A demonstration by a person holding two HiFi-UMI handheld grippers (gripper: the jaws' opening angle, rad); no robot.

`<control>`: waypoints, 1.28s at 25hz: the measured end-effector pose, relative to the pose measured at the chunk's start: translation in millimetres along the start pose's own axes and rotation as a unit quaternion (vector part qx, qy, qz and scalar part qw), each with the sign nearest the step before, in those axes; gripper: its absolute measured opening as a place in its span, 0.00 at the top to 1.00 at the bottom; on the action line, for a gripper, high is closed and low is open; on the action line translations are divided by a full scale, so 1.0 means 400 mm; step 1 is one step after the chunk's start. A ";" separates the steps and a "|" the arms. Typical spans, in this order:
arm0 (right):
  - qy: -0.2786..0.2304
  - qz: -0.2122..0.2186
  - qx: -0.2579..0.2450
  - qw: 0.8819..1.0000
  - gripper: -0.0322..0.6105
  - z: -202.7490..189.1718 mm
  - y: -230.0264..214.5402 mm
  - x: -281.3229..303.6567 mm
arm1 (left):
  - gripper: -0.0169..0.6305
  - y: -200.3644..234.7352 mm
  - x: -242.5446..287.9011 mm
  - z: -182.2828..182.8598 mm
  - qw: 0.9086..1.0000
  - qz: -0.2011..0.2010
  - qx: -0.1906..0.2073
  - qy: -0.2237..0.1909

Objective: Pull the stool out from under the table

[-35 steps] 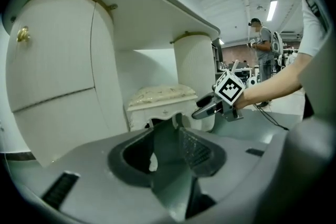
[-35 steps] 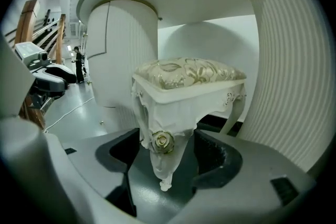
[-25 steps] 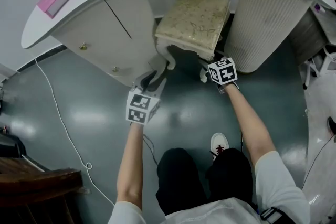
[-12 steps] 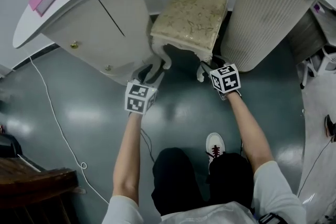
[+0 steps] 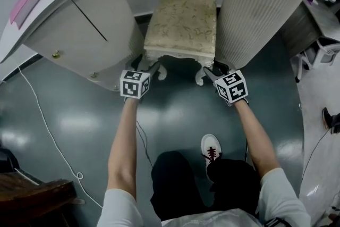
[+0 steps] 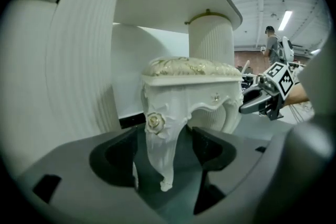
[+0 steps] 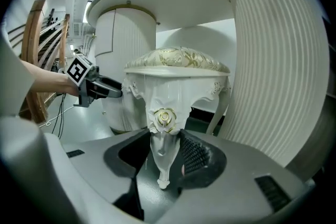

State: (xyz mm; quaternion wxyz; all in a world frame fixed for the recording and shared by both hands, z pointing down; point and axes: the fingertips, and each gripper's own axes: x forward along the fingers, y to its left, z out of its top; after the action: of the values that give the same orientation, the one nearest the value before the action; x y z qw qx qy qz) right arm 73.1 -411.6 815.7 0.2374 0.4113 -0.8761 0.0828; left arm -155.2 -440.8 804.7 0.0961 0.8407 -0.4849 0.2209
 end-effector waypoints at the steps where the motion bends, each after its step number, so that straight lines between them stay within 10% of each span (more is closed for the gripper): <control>1: 0.000 -0.001 -0.002 1.000 0.67 -0.002 0.000 -0.004 | 0.50 -0.002 0.020 0.001 1.000 -0.005 0.005 0.001; 32: 0.048 -0.007 0.025 0.998 0.67 -0.175 0.220 -0.307 | 0.64 -0.278 -0.299 -0.167 0.999 -0.023 0.005 0.024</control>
State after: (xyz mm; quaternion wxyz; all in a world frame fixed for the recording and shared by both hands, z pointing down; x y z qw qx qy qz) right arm 98.0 -247.2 822.0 0.2697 0.4184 -0.8585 0.1228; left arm -130.0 -266.4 813.9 0.1081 0.8469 -0.4616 0.2409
